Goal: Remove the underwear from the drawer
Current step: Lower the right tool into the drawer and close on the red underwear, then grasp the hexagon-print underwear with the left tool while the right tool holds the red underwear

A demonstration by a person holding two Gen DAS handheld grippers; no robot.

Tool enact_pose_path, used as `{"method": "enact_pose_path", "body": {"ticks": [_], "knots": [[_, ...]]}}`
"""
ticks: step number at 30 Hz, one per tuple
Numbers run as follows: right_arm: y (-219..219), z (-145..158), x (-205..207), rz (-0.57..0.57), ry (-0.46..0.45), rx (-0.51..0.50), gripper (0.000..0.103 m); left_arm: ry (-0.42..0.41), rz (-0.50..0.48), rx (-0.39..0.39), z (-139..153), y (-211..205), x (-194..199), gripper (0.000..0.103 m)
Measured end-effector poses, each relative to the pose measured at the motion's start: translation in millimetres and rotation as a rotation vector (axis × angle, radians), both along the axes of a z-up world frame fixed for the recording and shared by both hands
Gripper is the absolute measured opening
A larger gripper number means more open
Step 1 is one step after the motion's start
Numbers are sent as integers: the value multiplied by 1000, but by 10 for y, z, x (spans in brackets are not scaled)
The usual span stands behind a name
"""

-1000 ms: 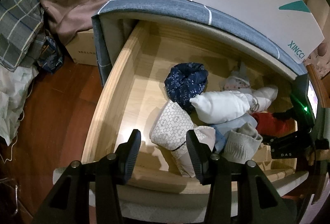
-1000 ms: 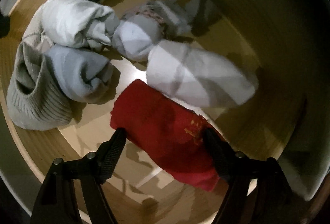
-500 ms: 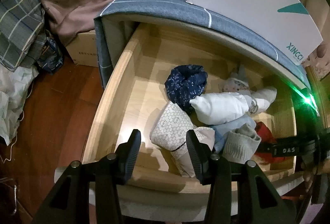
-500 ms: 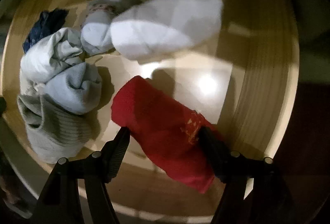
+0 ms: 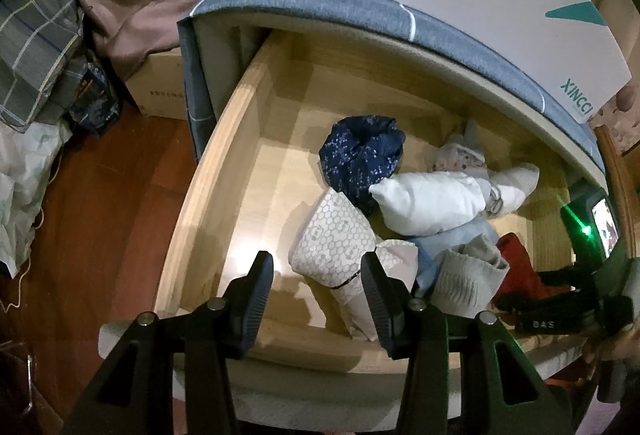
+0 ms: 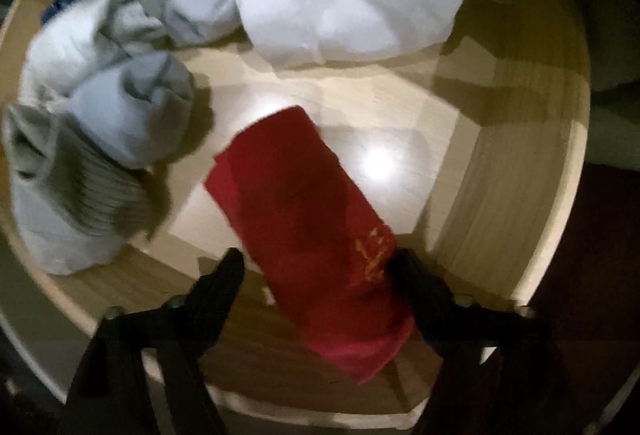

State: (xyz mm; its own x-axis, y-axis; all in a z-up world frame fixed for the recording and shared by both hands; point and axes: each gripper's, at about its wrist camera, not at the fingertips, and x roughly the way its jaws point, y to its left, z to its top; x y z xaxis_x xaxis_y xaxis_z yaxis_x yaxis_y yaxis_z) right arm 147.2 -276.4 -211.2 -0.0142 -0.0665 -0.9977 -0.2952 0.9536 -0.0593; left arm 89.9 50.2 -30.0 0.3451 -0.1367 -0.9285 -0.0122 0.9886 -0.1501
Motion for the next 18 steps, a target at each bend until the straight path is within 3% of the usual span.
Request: {"method": "enact_pose_path", "body": {"ticks": [2,6,10,18], "knots": [[-5,-19,-21,-8,-18,-50,56,10,1,-5,-15,6,3,46],[-133,39,-42,-89,-30,-11,45,52,2,-25,-79,9,29,46],[-360,132,-49,-247,-50,123,40,72,-20,-17,-110,-30,32,46],[-502,410,-30,-405,-144,211,39,125,-56,1,-181,-113,66,46]]}}
